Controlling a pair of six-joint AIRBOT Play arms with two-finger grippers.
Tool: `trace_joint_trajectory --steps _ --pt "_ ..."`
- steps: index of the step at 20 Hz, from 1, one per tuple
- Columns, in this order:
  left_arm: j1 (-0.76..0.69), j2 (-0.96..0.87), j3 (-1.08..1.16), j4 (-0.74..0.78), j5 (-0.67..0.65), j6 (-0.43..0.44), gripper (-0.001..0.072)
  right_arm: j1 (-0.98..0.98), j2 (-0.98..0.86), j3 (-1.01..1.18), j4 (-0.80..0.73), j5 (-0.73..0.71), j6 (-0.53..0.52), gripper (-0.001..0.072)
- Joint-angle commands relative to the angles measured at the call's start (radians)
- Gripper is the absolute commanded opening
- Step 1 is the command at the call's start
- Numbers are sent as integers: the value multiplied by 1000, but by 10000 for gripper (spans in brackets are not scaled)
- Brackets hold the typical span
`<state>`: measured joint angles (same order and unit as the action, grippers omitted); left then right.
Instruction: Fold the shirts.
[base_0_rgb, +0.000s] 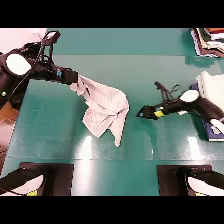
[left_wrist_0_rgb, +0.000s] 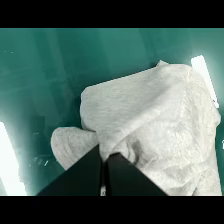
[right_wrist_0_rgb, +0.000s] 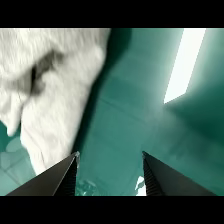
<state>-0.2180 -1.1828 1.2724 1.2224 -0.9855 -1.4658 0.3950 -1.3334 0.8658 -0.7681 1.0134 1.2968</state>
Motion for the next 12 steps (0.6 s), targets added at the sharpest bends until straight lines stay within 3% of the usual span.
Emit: trace_joint_trajectory --steps 1,4,7,10,12 --pt "3 2 1 2 -4 0 22 71 -151 111 24 -97 -8 443" --pt "3 2 1 2 -4 0 21 71 -264 230 26 -89 -8 424" --pt "3 2 1 2 -4 0 21 71 -345 330 26 -54 -8 247" --pt "3 2 1 2 -18 0 21 71 -375 404 19 -50 -9 14" --pt "3 4 3 3 -40 0 21 61 -365 454 -31 -43 -8 12"
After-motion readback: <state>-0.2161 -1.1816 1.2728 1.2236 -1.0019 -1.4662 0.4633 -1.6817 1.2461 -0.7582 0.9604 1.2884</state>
